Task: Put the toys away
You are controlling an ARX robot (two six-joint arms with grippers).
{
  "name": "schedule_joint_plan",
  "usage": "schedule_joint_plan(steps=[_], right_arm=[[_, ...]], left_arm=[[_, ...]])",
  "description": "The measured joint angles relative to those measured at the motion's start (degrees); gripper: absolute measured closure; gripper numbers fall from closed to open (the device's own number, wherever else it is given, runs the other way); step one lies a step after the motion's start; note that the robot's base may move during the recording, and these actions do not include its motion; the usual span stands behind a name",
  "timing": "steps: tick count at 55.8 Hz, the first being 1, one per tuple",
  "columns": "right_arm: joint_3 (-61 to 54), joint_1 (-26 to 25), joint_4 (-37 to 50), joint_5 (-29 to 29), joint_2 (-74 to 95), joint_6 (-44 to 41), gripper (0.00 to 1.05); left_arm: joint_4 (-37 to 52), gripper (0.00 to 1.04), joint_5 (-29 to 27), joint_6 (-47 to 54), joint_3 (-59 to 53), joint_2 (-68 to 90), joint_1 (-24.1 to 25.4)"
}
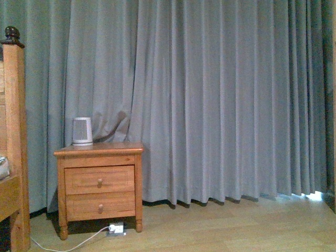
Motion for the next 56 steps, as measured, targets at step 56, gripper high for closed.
schedule_joint_plan(steps=[56], right_arm=[[0.0, 0.0, 0.0, -0.04, 0.0, 0.0, 0.97]], left_arm=[[0.0, 0.06, -0.02, 0.0, 0.0, -0.02, 0.0]])
